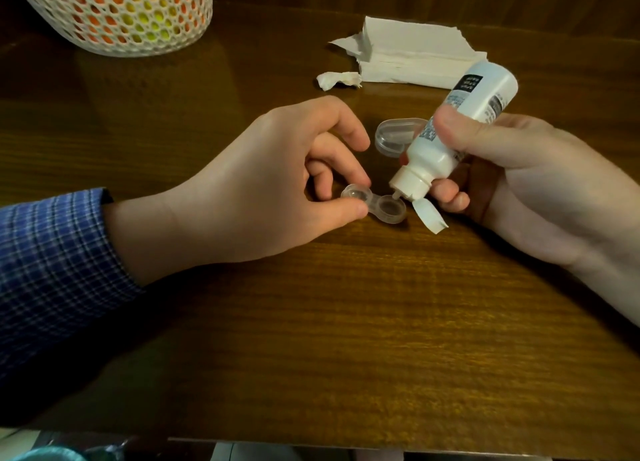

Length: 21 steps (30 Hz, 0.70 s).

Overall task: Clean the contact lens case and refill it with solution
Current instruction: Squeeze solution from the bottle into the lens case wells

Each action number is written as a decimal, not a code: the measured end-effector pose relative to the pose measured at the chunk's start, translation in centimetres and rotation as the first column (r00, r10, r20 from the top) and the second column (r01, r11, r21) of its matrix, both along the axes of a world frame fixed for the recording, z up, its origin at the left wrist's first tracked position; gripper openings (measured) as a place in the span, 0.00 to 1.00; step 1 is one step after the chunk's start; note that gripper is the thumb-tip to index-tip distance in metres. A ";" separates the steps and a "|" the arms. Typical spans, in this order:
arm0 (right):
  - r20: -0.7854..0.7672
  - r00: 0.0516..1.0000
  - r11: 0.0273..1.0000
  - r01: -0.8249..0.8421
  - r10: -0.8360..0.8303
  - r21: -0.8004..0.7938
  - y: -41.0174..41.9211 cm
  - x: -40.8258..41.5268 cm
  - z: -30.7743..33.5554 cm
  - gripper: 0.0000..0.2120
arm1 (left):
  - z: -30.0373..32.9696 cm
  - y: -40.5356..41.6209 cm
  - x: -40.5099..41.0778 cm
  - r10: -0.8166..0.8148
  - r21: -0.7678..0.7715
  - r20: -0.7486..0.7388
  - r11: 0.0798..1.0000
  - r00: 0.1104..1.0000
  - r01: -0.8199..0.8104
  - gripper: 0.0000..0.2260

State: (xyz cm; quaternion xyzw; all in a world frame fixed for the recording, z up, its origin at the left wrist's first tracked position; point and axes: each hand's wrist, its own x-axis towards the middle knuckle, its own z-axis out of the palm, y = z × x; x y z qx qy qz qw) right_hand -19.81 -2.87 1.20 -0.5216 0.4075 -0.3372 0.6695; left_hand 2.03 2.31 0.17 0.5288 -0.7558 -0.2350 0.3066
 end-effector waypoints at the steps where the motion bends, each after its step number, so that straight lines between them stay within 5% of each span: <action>1: -0.002 1.000 1.000 -0.007 0.007 -0.006 0.0 0.0 0.0 0.20 | 0.0 0.0 0.0 -0.001 -0.001 0.001 1.000 1.000 0.001 0.22; 21: -0.027 0.999 1.000 -0.020 0.020 -0.018 0.0 0.0 0.1 0.17 | -0.1 -0.1 0.1 -0.004 -0.008 0.005 1.000 1.000 0.004 0.21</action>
